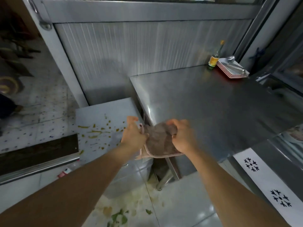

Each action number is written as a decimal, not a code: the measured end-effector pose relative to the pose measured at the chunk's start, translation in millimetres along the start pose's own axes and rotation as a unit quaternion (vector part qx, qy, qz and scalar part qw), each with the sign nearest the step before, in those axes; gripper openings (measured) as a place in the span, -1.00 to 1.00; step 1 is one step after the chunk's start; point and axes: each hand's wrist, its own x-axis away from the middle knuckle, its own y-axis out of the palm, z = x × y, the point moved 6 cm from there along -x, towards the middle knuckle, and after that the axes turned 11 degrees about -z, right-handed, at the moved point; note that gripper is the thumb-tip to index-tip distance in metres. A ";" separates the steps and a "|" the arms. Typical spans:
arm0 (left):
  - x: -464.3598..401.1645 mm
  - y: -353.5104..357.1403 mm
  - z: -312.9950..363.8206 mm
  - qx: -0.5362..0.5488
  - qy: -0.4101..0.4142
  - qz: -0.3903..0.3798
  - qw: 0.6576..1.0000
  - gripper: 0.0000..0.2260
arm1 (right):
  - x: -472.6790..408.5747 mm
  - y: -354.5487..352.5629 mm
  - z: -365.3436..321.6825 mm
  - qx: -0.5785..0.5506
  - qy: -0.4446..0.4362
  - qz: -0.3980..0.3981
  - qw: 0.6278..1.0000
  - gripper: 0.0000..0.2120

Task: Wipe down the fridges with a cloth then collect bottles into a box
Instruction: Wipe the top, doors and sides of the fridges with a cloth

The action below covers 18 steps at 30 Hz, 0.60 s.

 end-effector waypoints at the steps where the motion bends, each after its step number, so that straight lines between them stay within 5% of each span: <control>1: 4.1 -12.6 -3.4 -0.006 0.013 -0.005 1.000 -0.53 | -1.3 4.5 -11.2 -0.001 -0.006 -0.005 1.000 -0.62; 6: 11.4 -58.4 -31.5 -0.076 0.017 -0.085 0.993 -0.73 | -8.9 41.4 -53.4 0.016 0.009 -0.018 1.000 -0.72; 18: -36.5 -83.2 -87.9 -0.235 0.115 -0.202 0.944 -0.54 | -45.1 121.1 -89.9 0.162 0.123 -0.027 0.979 -0.63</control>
